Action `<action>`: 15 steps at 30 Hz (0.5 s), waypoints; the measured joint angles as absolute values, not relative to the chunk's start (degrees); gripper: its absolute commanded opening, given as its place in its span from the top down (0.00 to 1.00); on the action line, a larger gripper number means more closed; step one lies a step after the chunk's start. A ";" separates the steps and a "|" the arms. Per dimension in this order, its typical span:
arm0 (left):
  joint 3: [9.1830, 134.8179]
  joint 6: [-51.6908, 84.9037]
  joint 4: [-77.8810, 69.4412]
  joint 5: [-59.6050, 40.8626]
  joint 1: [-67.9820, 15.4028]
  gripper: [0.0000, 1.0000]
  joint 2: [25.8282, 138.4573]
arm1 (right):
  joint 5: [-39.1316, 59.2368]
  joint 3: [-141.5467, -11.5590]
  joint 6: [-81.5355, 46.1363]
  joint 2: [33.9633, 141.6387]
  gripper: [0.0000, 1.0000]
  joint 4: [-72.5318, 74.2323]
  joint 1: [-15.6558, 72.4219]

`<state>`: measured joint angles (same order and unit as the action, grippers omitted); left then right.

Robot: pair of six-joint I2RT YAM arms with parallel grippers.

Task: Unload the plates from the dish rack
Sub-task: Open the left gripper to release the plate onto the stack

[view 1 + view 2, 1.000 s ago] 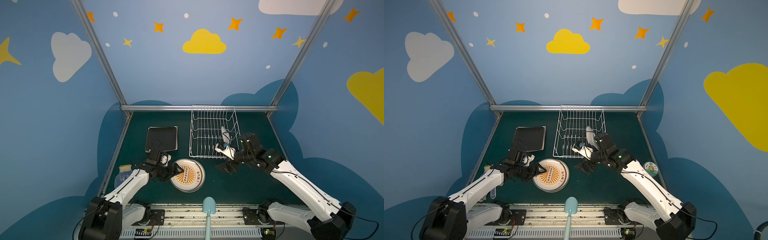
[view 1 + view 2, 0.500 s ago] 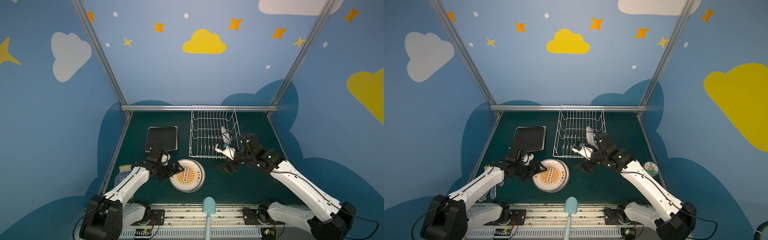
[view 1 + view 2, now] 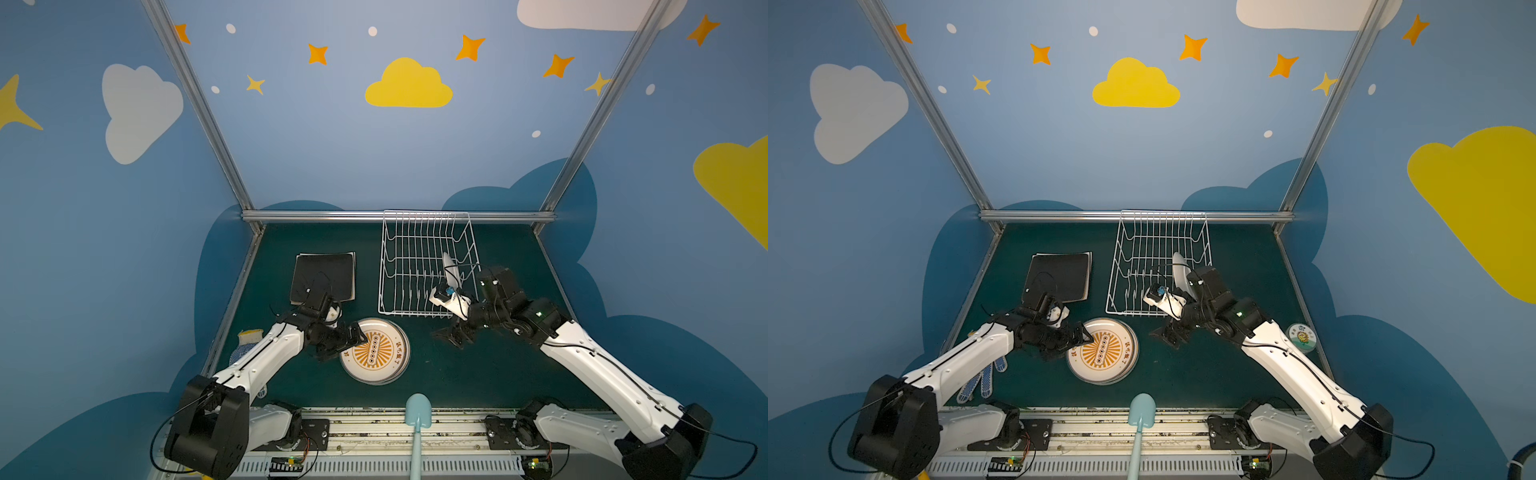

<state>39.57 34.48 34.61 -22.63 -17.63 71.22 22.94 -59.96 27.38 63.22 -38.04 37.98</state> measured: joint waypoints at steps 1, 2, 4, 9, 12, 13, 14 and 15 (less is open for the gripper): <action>39.70 34.44 34.65 -22.41 -17.78 0.01 71.37 | 22.81 -59.96 27.42 63.16 0.09 -38.04 38.00; 39.75 34.41 34.76 -22.22 -17.89 0.01 71.42 | 22.55 -59.96 27.44 63.05 0.09 -38.04 38.00; 40.18 34.26 35.38 -21.93 -18.04 0.01 71.48 | 21.98 -59.94 27.44 62.70 0.09 -38.04 38.00; 43.46 33.17 37.17 -20.75 -18.13 0.01 71.68 | 20.34 -59.05 27.14 59.92 0.08 -36.51 38.00; 45.32 32.49 38.33 -19.66 -18.13 0.01 71.68 | 18.98 -58.00 26.72 57.08 0.08 -35.27 37.98; 45.98 32.36 38.81 -19.29 -18.13 0.01 71.68 | 18.52 -57.84 26.44 56.31 0.07 -34.96 37.91; 46.70 32.29 39.38 -18.96 -18.13 0.01 71.68 | 17.96 -57.84 25.96 55.77 0.07 -34.81 37.78; 47.51 32.18 39.97 -18.61 -18.13 0.01 71.68 | 17.12 -57.82 25.58 55.31 0.06 -34.50 37.67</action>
